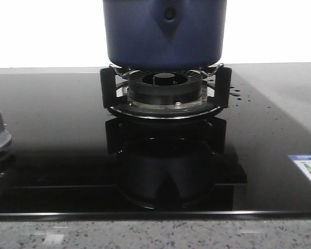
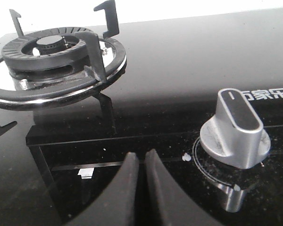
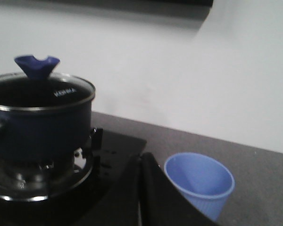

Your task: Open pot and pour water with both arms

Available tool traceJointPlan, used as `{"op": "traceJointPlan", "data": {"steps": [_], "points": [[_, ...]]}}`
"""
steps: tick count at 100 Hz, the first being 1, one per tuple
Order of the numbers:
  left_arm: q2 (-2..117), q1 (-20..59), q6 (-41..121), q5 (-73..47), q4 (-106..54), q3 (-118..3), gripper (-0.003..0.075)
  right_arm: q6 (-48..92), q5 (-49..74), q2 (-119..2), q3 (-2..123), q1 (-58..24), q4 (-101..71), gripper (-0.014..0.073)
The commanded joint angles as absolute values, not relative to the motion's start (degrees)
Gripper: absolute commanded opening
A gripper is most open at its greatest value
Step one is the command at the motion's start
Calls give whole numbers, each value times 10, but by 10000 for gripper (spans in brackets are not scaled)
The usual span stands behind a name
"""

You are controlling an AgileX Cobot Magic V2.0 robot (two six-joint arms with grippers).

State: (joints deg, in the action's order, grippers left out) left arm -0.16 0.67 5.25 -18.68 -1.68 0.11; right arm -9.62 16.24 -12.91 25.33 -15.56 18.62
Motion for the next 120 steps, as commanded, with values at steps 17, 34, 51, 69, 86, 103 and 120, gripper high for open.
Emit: {"op": "traceJointPlan", "data": {"steps": [17, 34, 51, 69, 86, 103, 120], "points": [[-19, 5, 46, -163, -20, 27, -20, -91, 103, -134, 149, -57, 193, -71], [-19, 5, 46, -162, -20, 27, -20, -91, 25, -97, 24, 16, 126, -71], [-19, 5, 46, -162, -20, 27, -20, -91, 132, -16, -20, 24, 89, -71], [-19, 5, 46, -162, -20, 27, -20, -91, 180, 17, -22, 28, 79, -71], [-19, 5, 46, -162, -20, 27, -20, -91, 180, 17, -22, 28, 82, -71], [-19, 5, 46, -162, -20, 27, -20, -91, 180, 17, -22, 28, 82, -71], [-19, 5, 46, -162, -20, 27, -20, -91, 180, 17, -22, 28, 82, -71]]}}
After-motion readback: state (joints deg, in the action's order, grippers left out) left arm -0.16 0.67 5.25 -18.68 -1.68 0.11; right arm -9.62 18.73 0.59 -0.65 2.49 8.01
